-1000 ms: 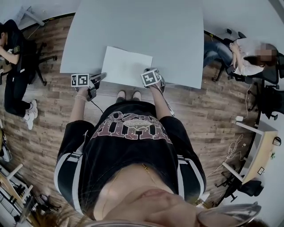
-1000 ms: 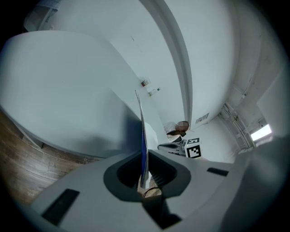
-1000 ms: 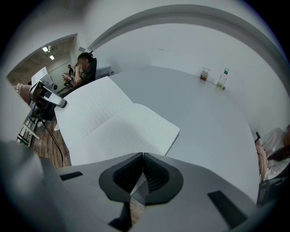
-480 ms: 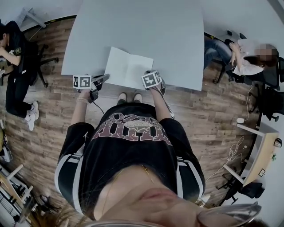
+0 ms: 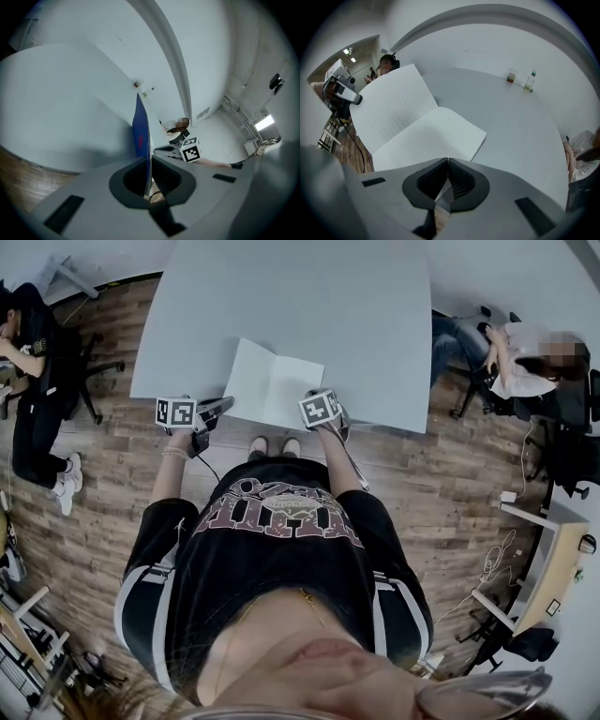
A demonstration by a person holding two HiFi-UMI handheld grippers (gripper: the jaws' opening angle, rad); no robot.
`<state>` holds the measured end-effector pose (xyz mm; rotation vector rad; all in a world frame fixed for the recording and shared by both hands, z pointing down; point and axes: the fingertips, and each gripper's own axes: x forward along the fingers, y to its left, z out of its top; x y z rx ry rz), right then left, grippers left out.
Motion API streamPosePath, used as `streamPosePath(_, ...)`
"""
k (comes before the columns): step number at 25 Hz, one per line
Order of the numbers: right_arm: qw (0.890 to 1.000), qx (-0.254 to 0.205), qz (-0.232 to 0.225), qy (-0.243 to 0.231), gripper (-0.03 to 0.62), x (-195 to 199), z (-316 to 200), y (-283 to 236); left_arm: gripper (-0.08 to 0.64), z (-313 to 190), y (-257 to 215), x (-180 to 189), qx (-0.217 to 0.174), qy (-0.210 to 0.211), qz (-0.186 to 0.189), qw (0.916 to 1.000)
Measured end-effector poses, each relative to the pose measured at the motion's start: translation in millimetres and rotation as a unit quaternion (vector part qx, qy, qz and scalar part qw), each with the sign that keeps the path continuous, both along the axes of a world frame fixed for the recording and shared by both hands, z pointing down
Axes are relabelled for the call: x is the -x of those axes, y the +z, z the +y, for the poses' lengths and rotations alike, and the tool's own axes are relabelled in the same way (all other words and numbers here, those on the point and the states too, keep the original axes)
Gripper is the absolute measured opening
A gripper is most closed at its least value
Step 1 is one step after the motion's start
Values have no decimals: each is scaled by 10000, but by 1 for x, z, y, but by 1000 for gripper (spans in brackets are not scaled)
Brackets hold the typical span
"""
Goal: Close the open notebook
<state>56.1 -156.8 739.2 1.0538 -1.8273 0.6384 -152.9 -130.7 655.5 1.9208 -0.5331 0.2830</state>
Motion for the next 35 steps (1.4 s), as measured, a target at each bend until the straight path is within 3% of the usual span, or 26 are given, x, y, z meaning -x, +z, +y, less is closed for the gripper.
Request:
streamPosePath(12,10000,-37,-27,41,20,1,-2,-2,52,0,-9,-8,-60,-79,61,9999)
streamPosePath(21,10000,-53,-34,30,20,0,0,-3,52,3,-13,-17,-188,131,-125,9997)
streamPosePath(35,9999,-83,-58,17,20,1,-1,-1,52,4,-14,-38,-201,206,166,9994)
